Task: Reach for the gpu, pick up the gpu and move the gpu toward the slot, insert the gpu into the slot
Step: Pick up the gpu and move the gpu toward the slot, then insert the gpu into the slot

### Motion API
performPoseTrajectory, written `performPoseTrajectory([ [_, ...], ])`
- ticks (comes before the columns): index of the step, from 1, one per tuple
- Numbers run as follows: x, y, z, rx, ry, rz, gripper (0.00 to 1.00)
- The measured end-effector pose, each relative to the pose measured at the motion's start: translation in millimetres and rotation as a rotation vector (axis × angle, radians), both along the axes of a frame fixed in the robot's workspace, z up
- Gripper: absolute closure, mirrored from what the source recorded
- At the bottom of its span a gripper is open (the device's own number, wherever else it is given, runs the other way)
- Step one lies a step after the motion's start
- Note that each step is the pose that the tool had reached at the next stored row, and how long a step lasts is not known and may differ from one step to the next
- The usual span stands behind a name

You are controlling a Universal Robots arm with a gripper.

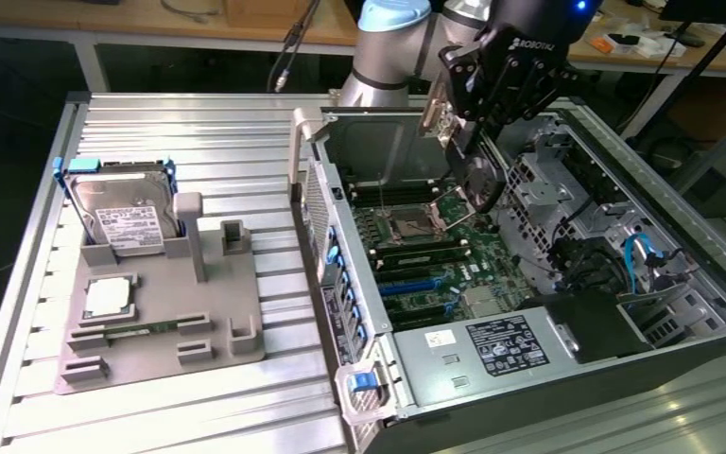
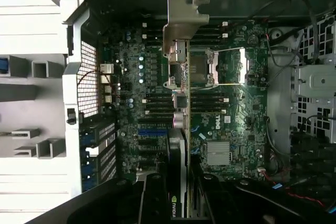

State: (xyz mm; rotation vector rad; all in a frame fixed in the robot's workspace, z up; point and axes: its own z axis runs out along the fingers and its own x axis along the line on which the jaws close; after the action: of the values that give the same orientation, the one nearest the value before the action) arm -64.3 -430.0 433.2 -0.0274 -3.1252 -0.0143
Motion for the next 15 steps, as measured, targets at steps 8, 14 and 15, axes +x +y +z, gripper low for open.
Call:
performPoseTrajectory([
  [8,0.0,0.0,0.0,0.0001,0.0000,0.000,0.73],
  [14,0.1,0.0,0.0,0.0001,0.0000,0.010,0.73],
  [15,0.1,0.0,0.0,0.0001,-0.0001,0.023,0.73],
])
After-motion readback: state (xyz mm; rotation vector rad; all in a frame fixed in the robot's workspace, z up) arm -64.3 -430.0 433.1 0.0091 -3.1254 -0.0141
